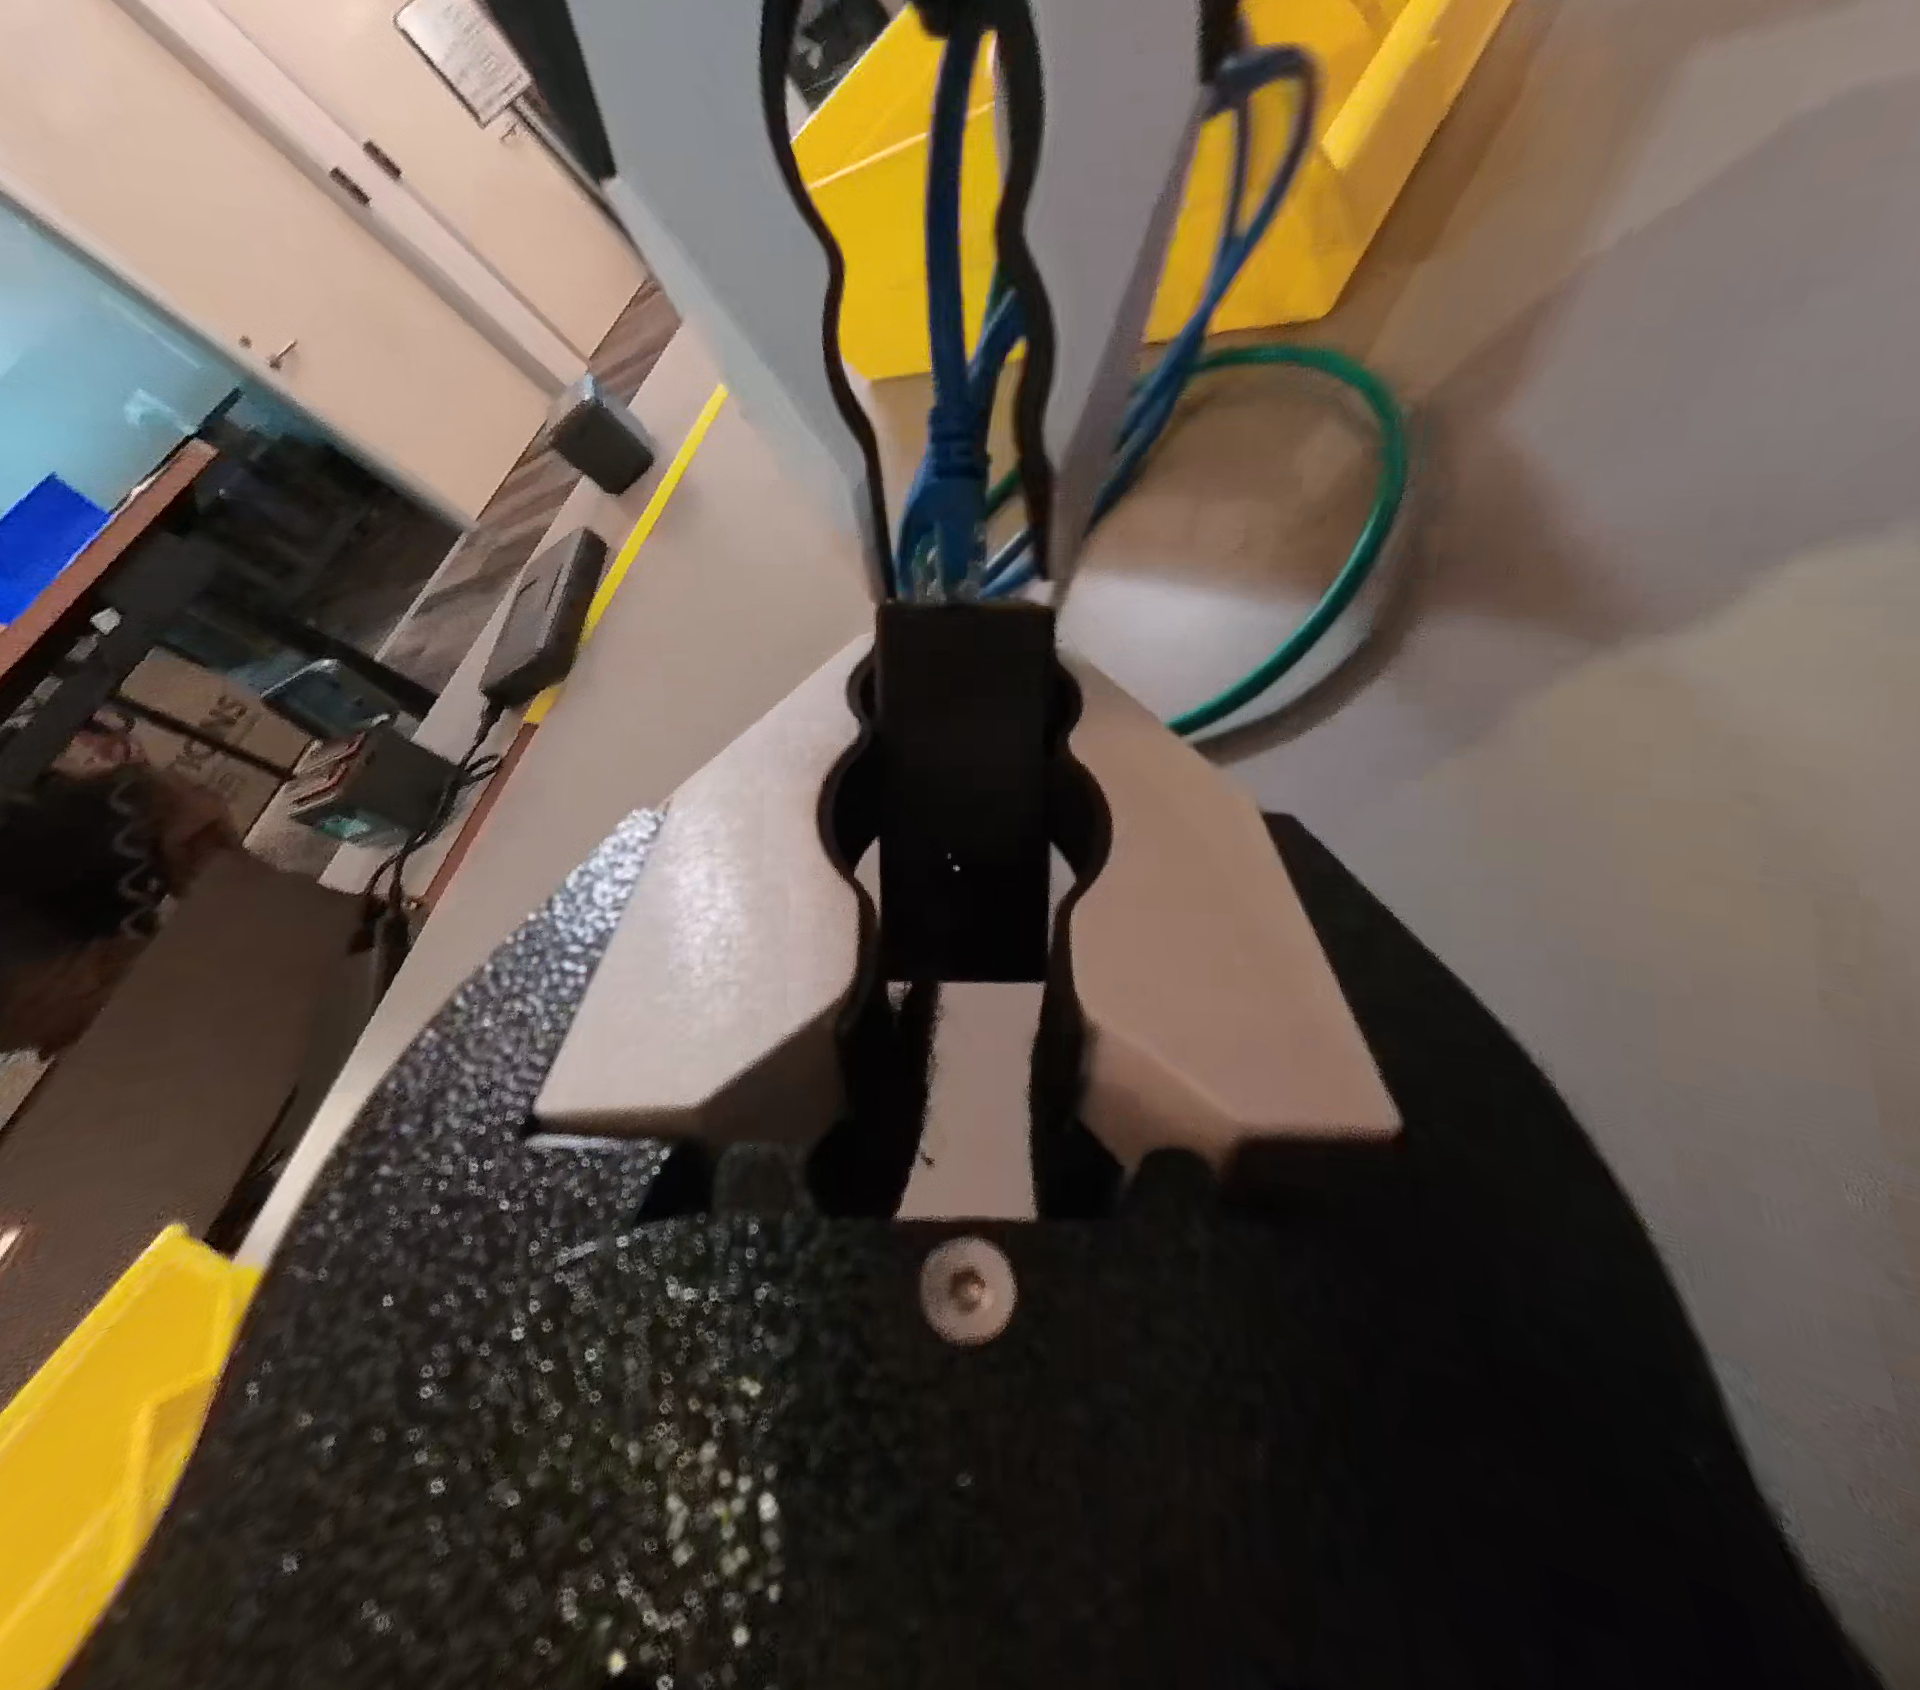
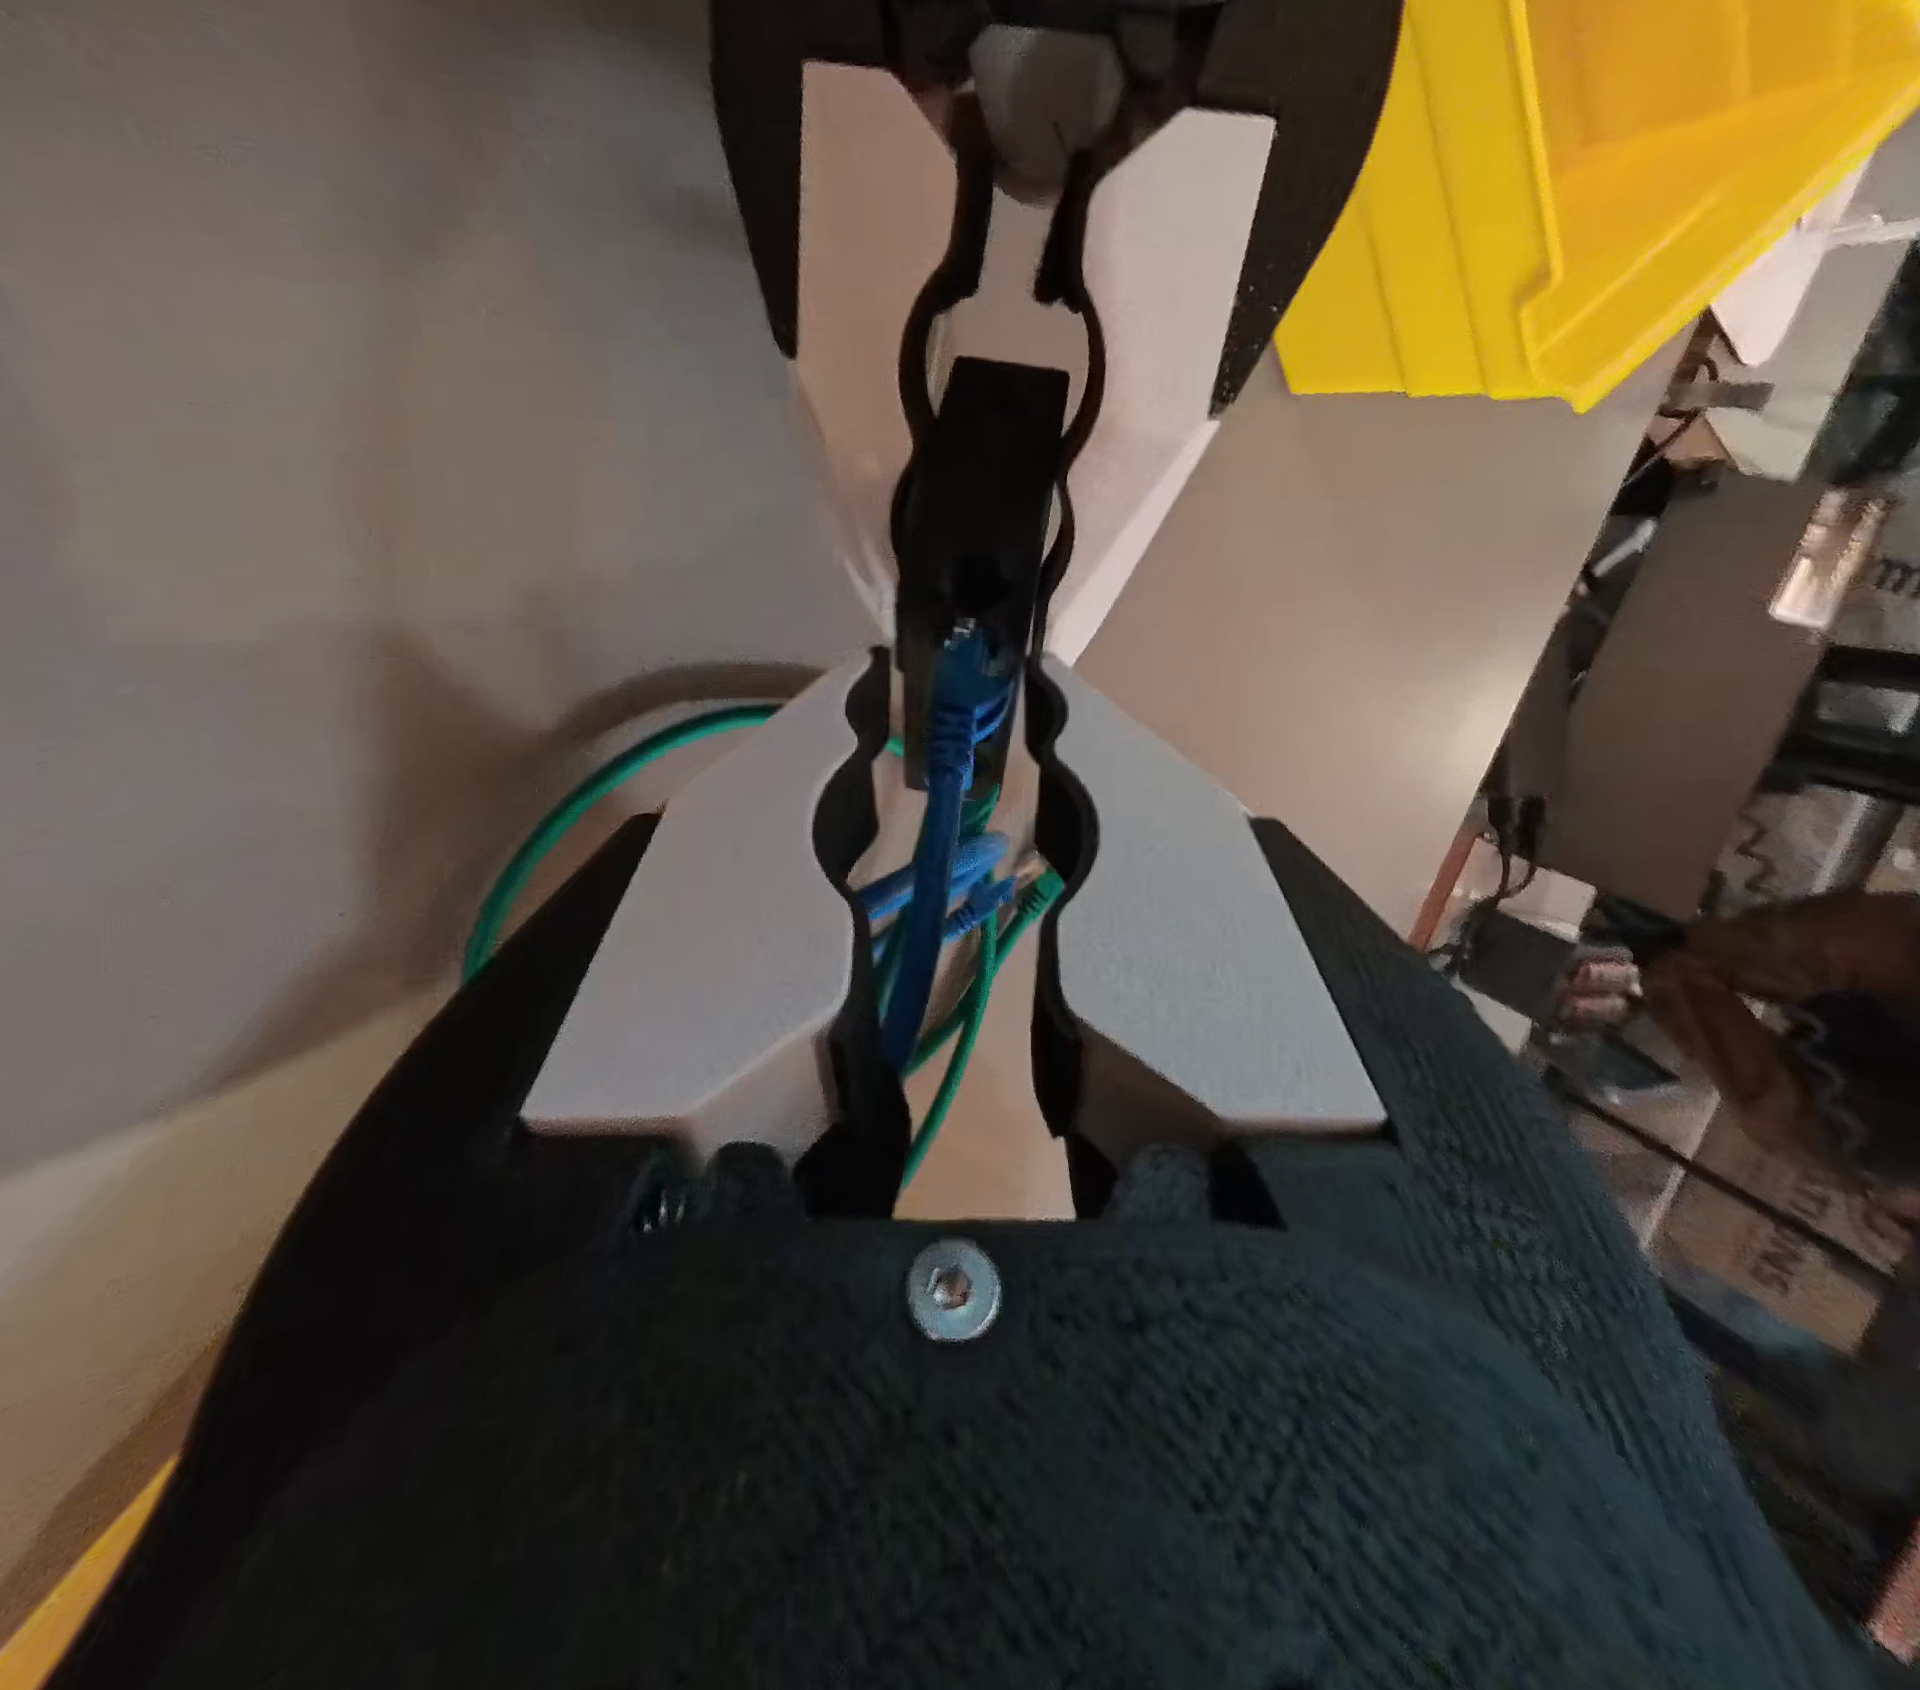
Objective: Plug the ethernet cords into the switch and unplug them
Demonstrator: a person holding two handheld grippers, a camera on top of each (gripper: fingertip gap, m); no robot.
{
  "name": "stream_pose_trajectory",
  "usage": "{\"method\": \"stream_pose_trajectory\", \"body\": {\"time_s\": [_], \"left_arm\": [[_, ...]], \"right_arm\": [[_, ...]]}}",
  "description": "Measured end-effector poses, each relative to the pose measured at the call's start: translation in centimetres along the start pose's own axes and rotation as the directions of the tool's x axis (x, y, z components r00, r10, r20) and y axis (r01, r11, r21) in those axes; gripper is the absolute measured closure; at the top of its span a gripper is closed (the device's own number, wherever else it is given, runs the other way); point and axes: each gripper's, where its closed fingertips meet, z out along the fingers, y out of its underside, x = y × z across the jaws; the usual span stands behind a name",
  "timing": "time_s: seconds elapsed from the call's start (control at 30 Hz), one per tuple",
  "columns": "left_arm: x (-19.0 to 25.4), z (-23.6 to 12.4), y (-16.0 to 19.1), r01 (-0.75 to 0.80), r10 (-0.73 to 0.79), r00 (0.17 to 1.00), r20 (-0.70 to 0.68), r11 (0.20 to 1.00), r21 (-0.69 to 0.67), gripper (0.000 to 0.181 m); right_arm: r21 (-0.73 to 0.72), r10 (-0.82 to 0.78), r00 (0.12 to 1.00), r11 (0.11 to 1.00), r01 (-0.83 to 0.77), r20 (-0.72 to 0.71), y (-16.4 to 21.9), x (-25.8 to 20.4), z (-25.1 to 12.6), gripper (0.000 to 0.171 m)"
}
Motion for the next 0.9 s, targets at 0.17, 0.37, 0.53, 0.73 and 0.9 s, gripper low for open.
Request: {"method": "stream_pose_trajectory", "body": {"time_s": [0.17,0.37,0.53,0.73,0.9], "left_arm": [[-0.1,0.3,0.6,-0.025,0.027,0.999,0.031,0.998,-0.057,0.157],[-0.2,0.4,0.8,-0.017,0.019,0.999,0.038,0.997,-0.07,0.156],[-0.5,0.4,1.4,-0.001,0.006,0.999,0.051,0.996,-0.094,0.156],[-0.4,0.5,1.2,-0.004,0.009,0.999,0.049,0.996,-0.089,0.156],[-0.1,0.6,1.3,-0.034,0.037,0.999,0.04,0.995,-0.09,0.156]], "right_arm": [[-0.107,-0.013,0.997,0.994,0.005,-0.076,0.8,0.4,0.7,0.156],[-0.168,-0.024,0.991,0.986,0.002,-0.131,0.9,0.6,0.7,0.158],[-0.2,-0.017,0.983,0.98,-0.019,-0.181,1.1,0.9,0.5,0.151],[-0.203,-0.022,0.982,0.979,-0.017,-0.188,1.0,0.7,0.7,0.158],[-0.215,-0.067,0.986,0.976,0.033,-0.155,1.0,0.2,0.9,0.16]]}}
